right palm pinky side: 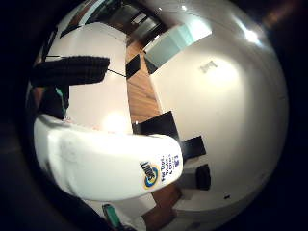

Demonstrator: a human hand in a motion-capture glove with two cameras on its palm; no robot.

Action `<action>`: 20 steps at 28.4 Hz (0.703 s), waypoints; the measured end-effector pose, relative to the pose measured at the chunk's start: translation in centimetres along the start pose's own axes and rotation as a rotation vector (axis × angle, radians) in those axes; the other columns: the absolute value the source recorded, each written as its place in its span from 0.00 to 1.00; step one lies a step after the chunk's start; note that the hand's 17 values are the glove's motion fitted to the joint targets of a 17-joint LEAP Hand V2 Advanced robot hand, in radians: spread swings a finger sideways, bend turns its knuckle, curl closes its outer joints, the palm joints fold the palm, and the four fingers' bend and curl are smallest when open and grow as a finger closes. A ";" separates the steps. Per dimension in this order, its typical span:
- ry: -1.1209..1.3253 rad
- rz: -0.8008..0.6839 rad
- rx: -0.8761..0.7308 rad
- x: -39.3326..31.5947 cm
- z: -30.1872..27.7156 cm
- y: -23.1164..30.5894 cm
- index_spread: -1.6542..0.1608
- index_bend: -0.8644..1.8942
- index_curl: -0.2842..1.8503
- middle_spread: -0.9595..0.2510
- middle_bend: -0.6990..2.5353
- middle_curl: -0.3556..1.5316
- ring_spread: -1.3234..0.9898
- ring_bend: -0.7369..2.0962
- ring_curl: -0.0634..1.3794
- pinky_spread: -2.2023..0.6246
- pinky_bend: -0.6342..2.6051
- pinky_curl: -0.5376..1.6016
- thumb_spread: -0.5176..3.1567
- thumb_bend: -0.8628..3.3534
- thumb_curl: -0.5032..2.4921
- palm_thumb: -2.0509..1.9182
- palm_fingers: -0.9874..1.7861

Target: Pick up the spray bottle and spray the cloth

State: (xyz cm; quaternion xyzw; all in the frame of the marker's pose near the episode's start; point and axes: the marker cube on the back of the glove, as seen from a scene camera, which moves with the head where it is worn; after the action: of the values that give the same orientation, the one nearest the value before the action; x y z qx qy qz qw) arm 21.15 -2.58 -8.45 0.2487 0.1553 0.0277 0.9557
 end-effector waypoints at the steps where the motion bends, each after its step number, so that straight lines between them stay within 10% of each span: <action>1: 0.027 -0.007 -0.002 -0.1 0.0 0.0 0.80 0.38 0.37 0.73 0.33 0.45 0.51 0.41 0.36 0.70 0.30 0.45 0.22 0.20 0.37 0.81 0.76; 20: 0.192 -0.047 -0.031 -0.8 0.2 -0.5 0.80 0.38 0.39 0.72 0.33 0.47 0.50 0.40 0.39 0.70 0.30 0.47 0.21 0.20 0.39 0.80 0.77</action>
State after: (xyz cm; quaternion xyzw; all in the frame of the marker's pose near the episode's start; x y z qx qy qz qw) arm 20.44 -3.19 -8.25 0.2266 0.2515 0.0314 0.9404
